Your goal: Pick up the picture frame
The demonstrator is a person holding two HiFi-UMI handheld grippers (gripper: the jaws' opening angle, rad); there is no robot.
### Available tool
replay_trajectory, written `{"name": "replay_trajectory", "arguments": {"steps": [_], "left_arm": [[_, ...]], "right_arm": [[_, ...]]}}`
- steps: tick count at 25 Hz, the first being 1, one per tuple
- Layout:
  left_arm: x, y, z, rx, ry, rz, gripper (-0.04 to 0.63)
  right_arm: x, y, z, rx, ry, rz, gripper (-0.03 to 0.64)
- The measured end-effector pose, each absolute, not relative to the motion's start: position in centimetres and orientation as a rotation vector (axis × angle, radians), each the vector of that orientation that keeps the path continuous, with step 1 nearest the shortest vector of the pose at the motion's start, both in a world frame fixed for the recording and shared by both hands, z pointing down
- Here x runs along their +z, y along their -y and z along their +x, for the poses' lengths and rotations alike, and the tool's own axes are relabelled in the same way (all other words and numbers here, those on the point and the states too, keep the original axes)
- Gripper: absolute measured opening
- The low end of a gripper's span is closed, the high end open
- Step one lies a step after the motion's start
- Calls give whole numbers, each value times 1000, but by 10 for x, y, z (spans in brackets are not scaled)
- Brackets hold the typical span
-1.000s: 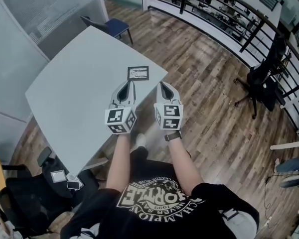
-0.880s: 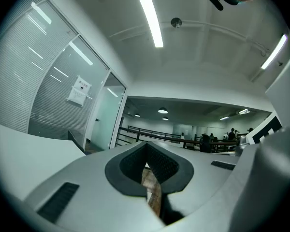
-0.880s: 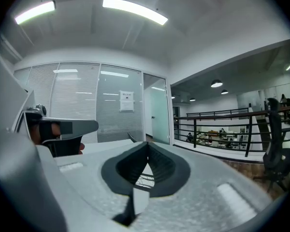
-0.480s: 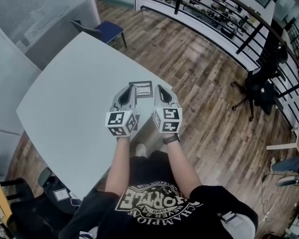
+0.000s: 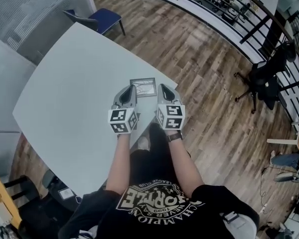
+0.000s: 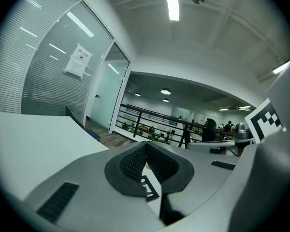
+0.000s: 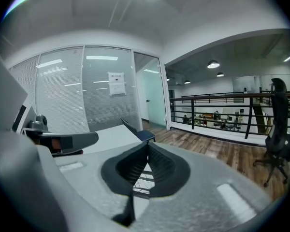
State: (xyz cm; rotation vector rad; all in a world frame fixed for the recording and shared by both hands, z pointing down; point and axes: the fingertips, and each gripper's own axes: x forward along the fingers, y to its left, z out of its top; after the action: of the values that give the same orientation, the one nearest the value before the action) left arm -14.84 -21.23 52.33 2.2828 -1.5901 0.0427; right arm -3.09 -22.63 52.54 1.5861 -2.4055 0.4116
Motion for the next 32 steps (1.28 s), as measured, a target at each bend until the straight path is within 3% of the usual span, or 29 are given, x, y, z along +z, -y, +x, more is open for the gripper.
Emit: {"name": "replay_trajectory", "arguments": {"steps": [12, 14, 19, 27, 32], "left_arm": [[636, 297, -166, 269, 1538, 2104, 6], [656, 303, -172, 297, 1532, 2064, 6], [701, 309, -174, 362, 1487, 1976, 10], [758, 316, -172, 457, 1424, 1903, 143], [781, 319, -168, 441, 1407, 1836, 156]], "right_arm": [[641, 318, -41, 606, 2262, 1386, 1], [662, 324, -46, 641, 2237, 1334, 96], [709, 330, -47, 722, 2175, 1261, 118], [755, 338, -49, 795, 2131, 1196, 138], [774, 340, -43, 853, 2105, 1192, 138]]}}
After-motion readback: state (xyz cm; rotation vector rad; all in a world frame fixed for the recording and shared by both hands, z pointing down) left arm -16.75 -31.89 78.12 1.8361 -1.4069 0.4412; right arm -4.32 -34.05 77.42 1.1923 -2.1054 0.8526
